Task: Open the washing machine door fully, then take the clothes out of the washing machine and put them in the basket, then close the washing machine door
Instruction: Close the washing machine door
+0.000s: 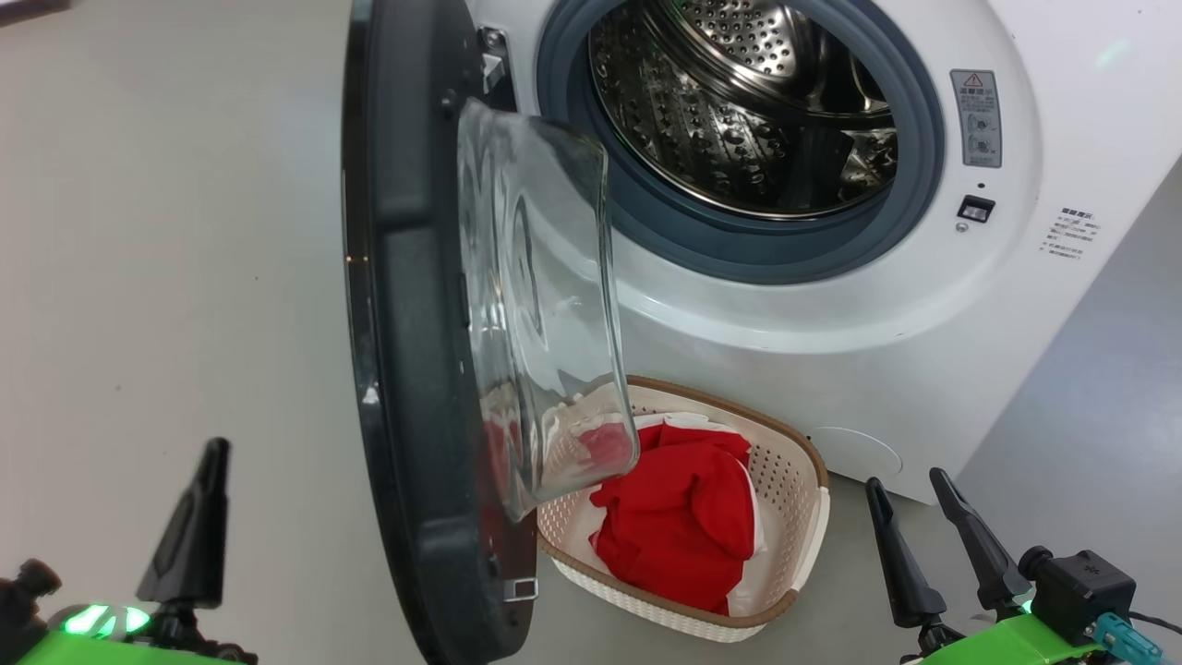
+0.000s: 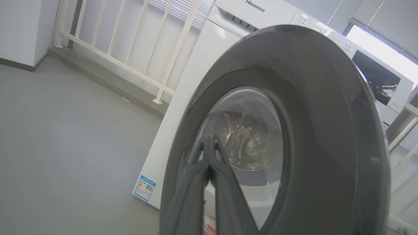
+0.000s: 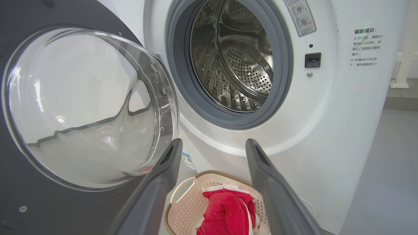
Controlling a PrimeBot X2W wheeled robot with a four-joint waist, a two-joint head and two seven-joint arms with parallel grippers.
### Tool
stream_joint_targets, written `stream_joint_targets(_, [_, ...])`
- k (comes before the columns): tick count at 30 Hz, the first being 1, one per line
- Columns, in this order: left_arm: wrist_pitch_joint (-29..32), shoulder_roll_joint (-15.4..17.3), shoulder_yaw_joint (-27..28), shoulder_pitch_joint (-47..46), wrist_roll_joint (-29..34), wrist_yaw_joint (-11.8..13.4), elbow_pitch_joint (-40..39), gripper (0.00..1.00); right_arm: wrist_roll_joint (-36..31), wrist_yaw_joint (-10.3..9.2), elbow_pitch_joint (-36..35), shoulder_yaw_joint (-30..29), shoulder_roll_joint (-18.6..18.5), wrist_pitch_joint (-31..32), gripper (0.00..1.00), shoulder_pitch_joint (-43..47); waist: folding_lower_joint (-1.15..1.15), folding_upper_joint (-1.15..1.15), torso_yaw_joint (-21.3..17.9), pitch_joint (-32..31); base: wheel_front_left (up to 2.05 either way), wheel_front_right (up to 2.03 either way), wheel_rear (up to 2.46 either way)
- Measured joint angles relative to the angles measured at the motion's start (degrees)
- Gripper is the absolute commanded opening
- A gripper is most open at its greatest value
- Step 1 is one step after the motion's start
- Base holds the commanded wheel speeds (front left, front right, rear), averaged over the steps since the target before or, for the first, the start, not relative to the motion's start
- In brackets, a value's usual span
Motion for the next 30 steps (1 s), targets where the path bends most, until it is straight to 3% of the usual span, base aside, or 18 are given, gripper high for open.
stream_joint_targets(4, [-0.01,6.25,-6.37,0.01,-8.70,0.01,-4.28,0.00,0.00,0.00,-0.01,0.03,0.34,0.00,1.00,0.00,0.00,0.00,-0.69,0.13,0.00,0.00,0.00])
stream_joint_targets(13, [-0.01,14.15,-15.79,-0.05,-18.05,0.01,-12.04,0.00,0.00,0.00,-0.03,0.01,0.53,0.00,1.00,0.00,0.00,0.00,-2.19,0.45,0.00,0.00,0.00])
stream_joint_targets(19, [-0.02,16.01,-20.01,-2.76,-18.69,0.03,-12.83,0.00,0.00,0.00,-0.08,-0.05,0.66,0.00,1.00,-0.06,0.00,0.00,-2.90,1.19,0.00,0.00,0.00])
stream_joint_targets(30, [-0.19,15.88,-26.29,-8.45,-18.07,0.10,-12.72,0.00,0.00,0.00,-0.25,-0.96,0.75,0.00,1.00,-0.62,0.00,0.00,-5.10,2.83,0.00,0.00,0.00])
